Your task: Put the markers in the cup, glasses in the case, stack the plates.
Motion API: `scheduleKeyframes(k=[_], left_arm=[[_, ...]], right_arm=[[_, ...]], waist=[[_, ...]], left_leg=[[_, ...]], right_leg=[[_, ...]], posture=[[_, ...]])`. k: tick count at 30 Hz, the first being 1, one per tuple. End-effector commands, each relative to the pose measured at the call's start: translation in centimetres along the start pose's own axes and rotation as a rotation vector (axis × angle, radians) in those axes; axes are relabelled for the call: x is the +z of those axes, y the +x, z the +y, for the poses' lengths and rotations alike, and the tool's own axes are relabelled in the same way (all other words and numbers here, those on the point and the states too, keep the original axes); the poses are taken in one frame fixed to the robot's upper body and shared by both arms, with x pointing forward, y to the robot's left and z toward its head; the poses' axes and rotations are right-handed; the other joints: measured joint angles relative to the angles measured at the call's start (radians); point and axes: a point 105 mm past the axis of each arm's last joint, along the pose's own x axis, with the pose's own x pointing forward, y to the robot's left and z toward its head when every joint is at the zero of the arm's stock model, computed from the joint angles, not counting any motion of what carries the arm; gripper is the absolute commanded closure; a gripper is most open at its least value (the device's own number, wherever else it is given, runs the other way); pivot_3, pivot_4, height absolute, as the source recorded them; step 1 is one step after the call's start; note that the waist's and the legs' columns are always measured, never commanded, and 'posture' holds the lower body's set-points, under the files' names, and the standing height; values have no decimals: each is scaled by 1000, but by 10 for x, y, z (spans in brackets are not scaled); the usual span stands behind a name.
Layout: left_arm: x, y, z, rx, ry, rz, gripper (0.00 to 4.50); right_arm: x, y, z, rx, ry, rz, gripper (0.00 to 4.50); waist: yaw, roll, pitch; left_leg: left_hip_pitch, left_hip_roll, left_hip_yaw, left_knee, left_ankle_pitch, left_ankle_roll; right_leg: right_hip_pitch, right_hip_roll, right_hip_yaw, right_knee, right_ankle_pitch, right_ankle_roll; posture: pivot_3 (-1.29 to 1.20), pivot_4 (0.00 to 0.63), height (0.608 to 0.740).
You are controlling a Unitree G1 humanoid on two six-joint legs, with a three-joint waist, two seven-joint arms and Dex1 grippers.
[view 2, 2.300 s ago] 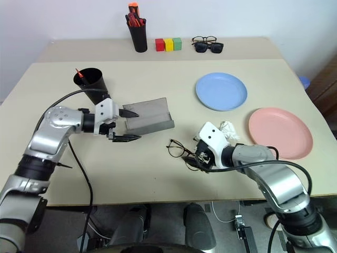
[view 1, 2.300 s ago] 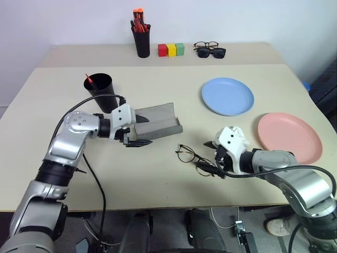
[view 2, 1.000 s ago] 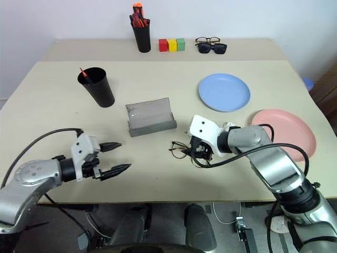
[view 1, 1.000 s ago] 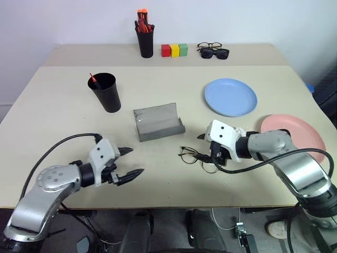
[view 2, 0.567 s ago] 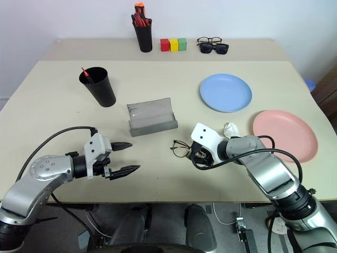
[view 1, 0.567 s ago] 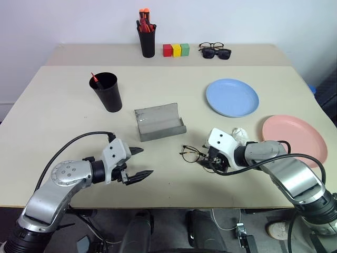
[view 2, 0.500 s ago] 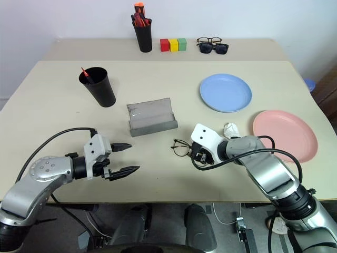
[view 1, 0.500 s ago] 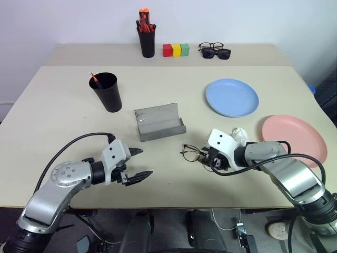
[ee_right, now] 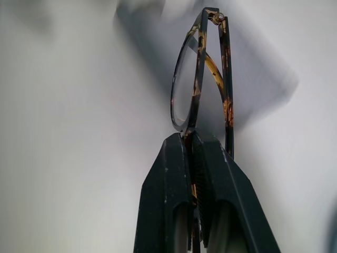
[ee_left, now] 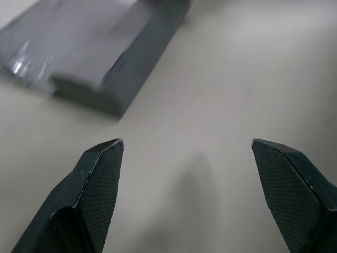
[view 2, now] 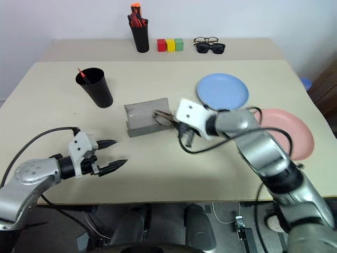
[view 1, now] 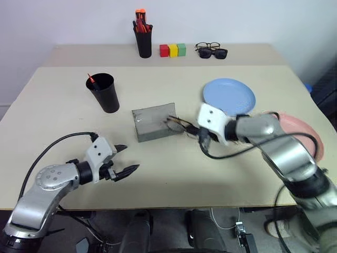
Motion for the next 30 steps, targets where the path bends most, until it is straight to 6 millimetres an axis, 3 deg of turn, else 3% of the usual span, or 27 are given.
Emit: scheduleKeyframes(k=[1, 5, 8, 12, 16, 21, 24, 27, 30], left_arm=[[9, -6, 9, 24, 31, -20, 521], [12, -6, 9, 35, 32, -31, 521], [12, -7, 3, 44, 24, -34, 521], [11, -10, -2, 64, 14, -33, 521], [8, -15, -3, 88, 9, -22, 521], [11, -16, 2, 106, 17, -23, 521], [18, -16, 10, 120, 31, -51, 521], [38, -18, 26, 161, 4, -151, 521], [56, -17, 40, 189, -47, -235, 1380]], right_arm=[[18, 27, -15, 77, -151, -65, 4475], [14, 65, -35, 139, -227, -33, 4475], [11, 80, -26, 263, -238, -43, 4475], [4, 80, -6, 446, -230, -59, 4475], [-3, 67, 7, 597, -202, -68, 4475], [-12, 72, 4, 559, -150, -20, 4475], [-12, 75, 0, 508, -145, -20, 3511], [-5, 75, -16, 387, -153, -52, 2075], [-1, 69, -30, 289, -197, -75, 2023]], waist=[[-4, 0, 0], [-6, 0, 0], [-5, 0, 0], [-4, 1, 1], [-5, 1, 1], [-6, 2, 1], [-5, 2, 1], [-4, 2, 1], [-4, 1, 1]], left_leg=[[0, 0, 0, 0, 0, 0], [0, 0, 0, 0, 0, 0], [0, 0, -1, -2, 0, 0], [-1, 0, -1, -2, 0, 0], [0, 0, -1, -2, 0, 0], [0, 0, -1, -2, 0, 0], [1, 0, -1, -2, 0, -1], [0, 0, -1, -2, 0, -1], [0, 0, -2, -1, 1, -2]], right_leg=[[0, 0, 0, 0, 0, 0], [0, 0, 0, 0, 1, 1], [-1, 0, 0, 1, 1, 0], [-2, 0, 0, 1, 1, 0], [-1, 0, 0, 2, 1, 0], [-1, 1, 0, 3, 1, 0], [-1, 1, 0, 3, 1, 0], [-2, 1, 0, 3, 1, 0], [-2, 1, 0, 3, 1, 0]], posture=[[0, 150, 740], [0, 150, 740], [0, 150, 740], [0, 150, 740], [0, 150, 740], [0, 150, 740], [0, 150, 740], [0, 150, 740], [0, 150, 740]])
